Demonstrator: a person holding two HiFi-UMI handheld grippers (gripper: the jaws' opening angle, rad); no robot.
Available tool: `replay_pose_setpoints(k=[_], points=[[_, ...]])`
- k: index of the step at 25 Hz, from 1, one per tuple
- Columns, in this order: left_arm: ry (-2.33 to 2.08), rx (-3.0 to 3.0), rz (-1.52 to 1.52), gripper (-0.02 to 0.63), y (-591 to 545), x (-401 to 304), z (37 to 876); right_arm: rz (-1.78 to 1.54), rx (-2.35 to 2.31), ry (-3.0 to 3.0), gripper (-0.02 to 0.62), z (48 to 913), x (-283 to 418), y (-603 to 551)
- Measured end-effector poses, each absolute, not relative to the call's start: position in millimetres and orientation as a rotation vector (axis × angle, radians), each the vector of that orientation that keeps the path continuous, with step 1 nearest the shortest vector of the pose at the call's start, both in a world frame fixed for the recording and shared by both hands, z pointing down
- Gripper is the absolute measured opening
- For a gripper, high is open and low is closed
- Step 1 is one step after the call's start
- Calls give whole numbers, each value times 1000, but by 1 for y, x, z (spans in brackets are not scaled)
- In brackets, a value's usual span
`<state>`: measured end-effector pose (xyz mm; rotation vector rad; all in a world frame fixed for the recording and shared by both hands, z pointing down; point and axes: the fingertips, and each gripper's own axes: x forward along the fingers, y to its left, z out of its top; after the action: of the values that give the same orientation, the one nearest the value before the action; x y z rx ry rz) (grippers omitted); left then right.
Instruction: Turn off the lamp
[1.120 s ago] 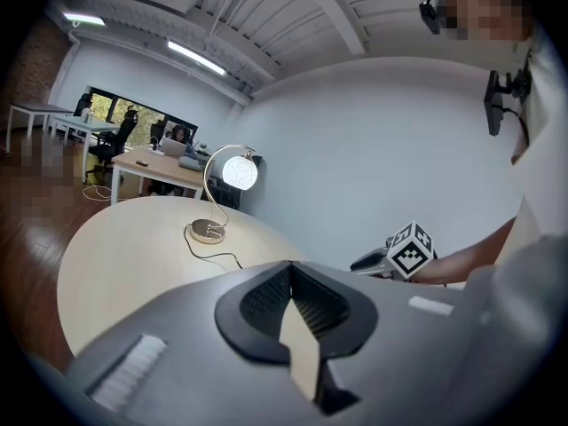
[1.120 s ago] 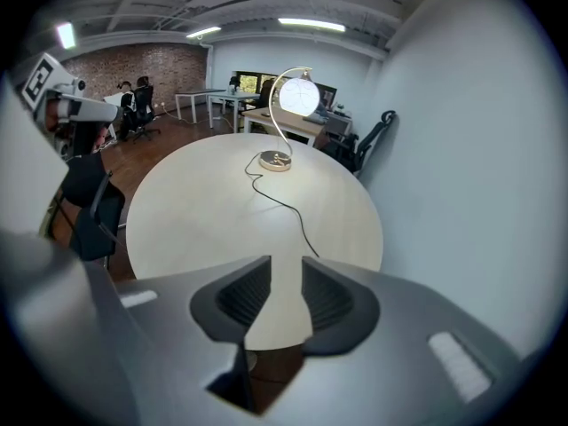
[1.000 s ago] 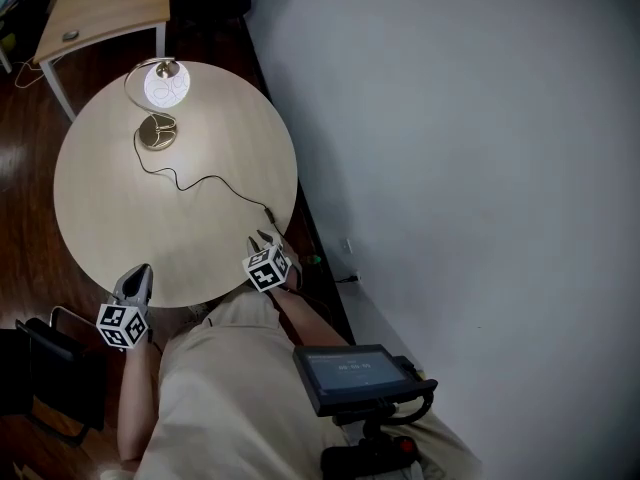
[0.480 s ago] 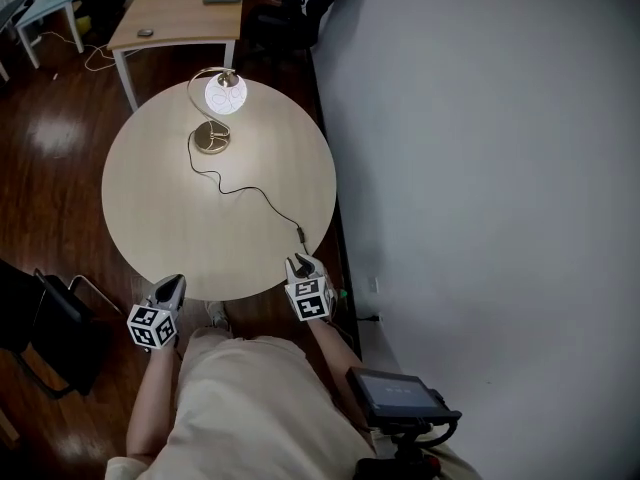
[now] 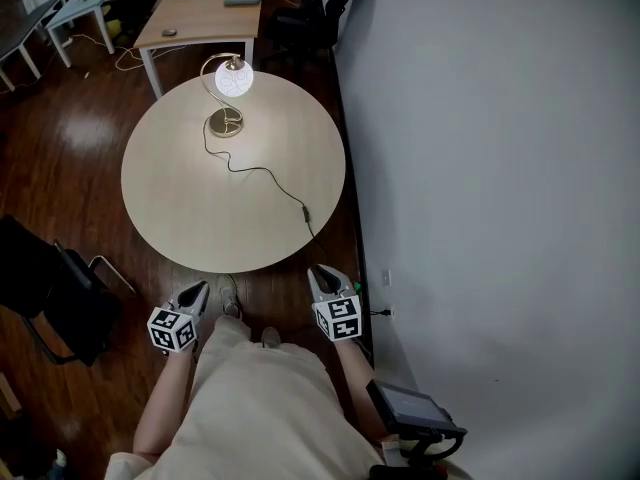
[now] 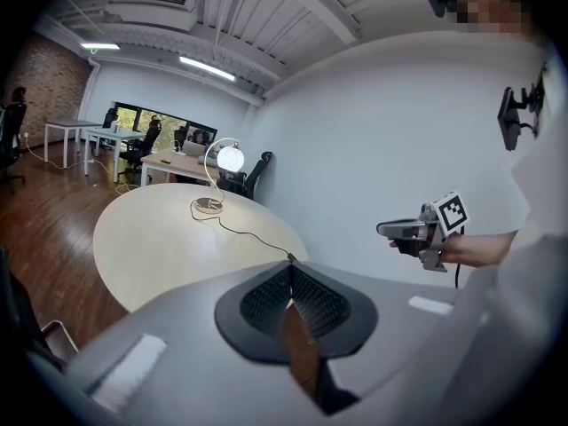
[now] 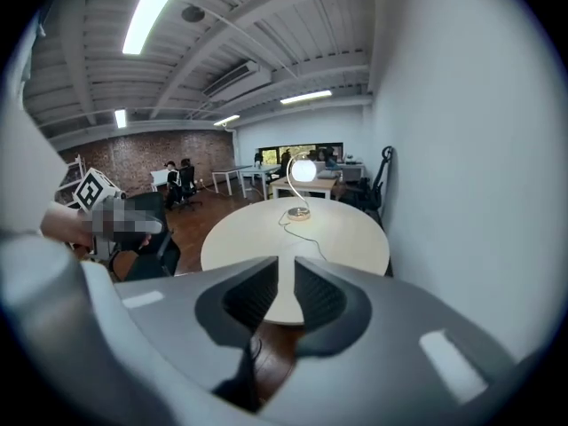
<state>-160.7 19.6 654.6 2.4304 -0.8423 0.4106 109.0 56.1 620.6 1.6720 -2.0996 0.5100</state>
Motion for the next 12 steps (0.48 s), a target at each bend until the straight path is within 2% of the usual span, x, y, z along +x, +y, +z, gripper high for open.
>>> replay_pose_setpoints(k=[7,12], points=[[-827,2431,452,0,85,-157,665,536,1719,-2143,57,626,120,111],[-856,2431,471,0,105,-167,660,506,1685,-2266,57,604,103,132]])
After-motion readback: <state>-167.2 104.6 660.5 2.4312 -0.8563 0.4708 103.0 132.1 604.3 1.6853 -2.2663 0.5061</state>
